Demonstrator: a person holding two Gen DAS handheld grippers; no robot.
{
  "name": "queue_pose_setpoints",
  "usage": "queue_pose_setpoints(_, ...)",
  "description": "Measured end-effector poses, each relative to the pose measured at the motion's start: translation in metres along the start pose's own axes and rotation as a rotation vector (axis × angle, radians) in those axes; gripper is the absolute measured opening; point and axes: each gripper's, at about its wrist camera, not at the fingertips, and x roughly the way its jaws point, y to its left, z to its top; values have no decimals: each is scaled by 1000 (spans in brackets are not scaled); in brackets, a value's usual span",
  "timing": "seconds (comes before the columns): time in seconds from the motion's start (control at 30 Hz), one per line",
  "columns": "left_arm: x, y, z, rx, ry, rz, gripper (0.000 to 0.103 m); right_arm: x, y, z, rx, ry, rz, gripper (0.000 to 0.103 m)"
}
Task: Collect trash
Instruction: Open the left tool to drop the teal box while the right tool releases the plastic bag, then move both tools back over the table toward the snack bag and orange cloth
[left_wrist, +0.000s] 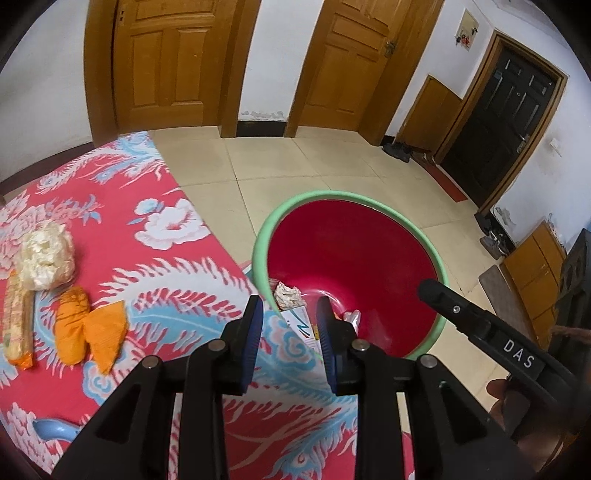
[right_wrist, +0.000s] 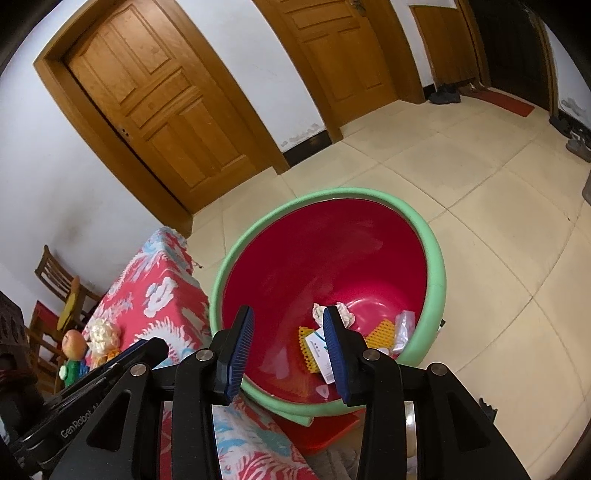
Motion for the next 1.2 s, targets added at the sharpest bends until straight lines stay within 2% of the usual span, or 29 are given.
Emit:
queue_pose_setpoints(0.37,-30,30,-5,-62,-48,44,29,-12,26,-8,-53,-10,19,41)
queue_pose_setpoints(0.43,-36,39,-7,-77,-57,56,29,-14,31,-9,-58,-12,21,55)
queue_pose_setpoints(0.47,-38,43,-7,-84,-60,62,30,-15,33,-10,-60,-14,25,56)
queue_pose_setpoints(0.57,-45,55,-9,-108,-70,80,33,-16,43,-12,-81,-13,34,56)
queue_pose_setpoints(1.2,-83,150,-27,-268,-127,212,36,0,99,-29,-190,39,78,56)
